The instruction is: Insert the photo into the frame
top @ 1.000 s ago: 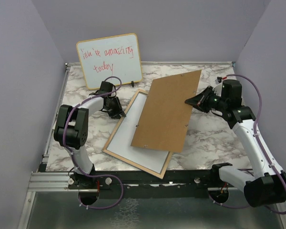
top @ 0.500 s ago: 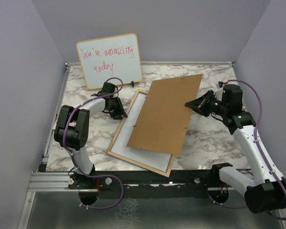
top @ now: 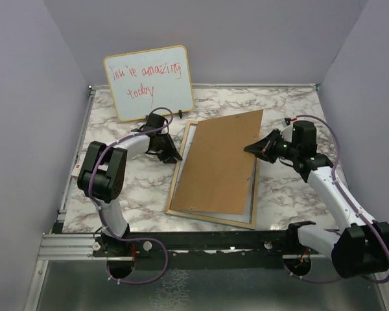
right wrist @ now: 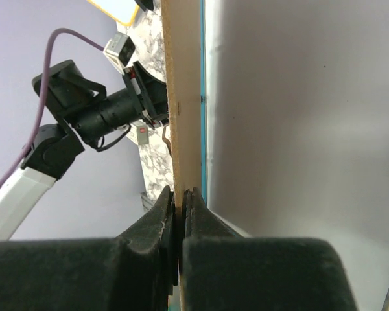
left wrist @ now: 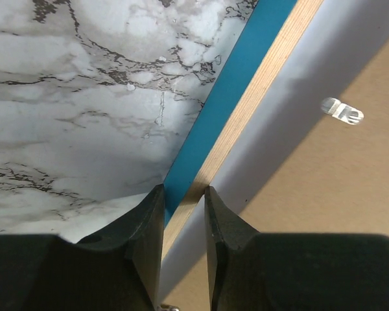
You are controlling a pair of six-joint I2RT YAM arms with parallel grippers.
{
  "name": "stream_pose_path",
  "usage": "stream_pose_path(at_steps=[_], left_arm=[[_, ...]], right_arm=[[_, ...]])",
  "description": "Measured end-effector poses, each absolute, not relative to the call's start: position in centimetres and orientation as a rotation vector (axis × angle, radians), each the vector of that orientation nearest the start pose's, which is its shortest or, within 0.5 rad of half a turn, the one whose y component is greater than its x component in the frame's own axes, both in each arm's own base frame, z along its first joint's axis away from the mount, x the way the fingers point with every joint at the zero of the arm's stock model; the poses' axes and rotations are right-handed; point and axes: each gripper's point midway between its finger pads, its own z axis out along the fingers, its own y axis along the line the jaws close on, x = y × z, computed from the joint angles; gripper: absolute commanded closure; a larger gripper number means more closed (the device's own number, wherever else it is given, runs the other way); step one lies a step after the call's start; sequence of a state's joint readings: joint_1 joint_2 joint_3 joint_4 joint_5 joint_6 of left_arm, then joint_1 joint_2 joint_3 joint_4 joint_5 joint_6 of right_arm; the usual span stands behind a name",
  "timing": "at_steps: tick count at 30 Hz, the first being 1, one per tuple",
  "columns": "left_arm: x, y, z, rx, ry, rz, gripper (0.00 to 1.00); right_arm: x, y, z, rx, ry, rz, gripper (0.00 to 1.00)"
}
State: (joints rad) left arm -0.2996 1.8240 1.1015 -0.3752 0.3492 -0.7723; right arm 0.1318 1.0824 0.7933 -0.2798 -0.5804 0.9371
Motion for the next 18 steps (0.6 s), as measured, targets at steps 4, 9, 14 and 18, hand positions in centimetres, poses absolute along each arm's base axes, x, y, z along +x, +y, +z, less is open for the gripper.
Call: stream_pose_path(at_steps=[4, 9, 14, 18], left_arm=[[34.6, -20.0, 3.5, -0.543, 2.756, -0.786, 1.00], [34.7, -20.0, 3.7, -0.525, 2.751, -0.792, 0.95], [35.6, -20.3, 4.6, -0.500, 2.724, -0.819, 0.83], [36.2, -20.7, 5.5, -0.458, 2.703, -0.853, 0.72]], right_arm=[[29.0, 16.6, 19.2, 0.512, 2.247, 1.225, 1.00], [29.5, 16.9, 19.1, 0.446, 2.236, 1.236, 1.00], [29.8, 17.2, 19.2, 0.401, 2.222, 1.253, 1.00], [30.0, 17.3, 19.6, 0.377, 2.202, 1.268, 0.99]])
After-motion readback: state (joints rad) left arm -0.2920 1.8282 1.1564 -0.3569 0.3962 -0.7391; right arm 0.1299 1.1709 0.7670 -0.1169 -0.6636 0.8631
